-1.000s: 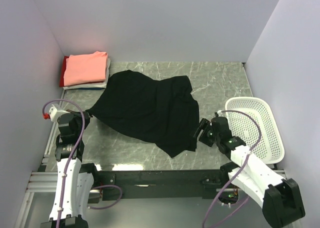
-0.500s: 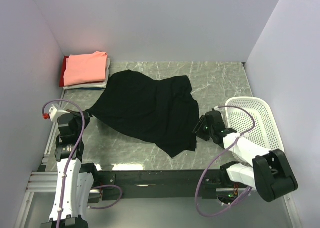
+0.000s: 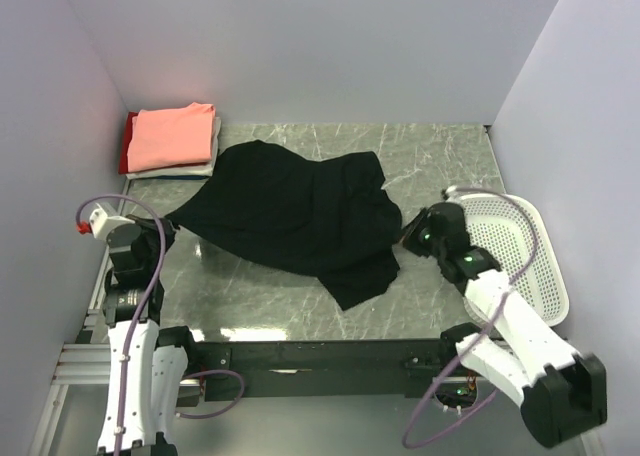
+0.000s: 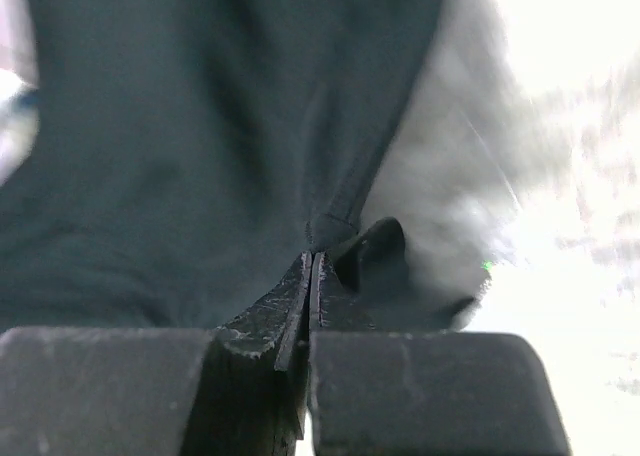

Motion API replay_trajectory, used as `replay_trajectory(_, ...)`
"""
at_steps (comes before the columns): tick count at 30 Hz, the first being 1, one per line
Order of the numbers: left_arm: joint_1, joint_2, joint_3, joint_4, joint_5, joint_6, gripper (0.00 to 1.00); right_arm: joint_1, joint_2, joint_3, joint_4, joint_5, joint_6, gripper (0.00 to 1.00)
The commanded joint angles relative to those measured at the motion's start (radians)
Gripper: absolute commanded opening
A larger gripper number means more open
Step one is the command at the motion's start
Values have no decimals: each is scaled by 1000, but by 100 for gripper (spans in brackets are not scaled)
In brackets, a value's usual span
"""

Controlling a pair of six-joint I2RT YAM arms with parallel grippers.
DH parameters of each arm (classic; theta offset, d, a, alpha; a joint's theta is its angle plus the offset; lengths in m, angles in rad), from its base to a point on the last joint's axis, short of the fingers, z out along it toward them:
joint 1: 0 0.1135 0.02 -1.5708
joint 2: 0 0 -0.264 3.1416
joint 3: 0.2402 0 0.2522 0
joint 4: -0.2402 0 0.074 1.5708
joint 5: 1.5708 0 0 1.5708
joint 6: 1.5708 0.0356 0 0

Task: Fold and stack the t-shirts
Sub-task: Flatten the tshirt out

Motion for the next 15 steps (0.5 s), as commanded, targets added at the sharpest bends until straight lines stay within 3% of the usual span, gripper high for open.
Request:
replay_trajectory(1, 4, -30, 129, -10, -46, 52, 0, -43, -112, 163, -150, 57, -58, 0)
replay_trajectory(6, 4, -30, 265, -51, -77, 104, 0, -87, -193, 395, -273, 46, -89, 0)
replay_trajectory(15, 4, 94, 769, -114, -12, 190, 0, -94, -184, 854, -457, 89, -134, 0)
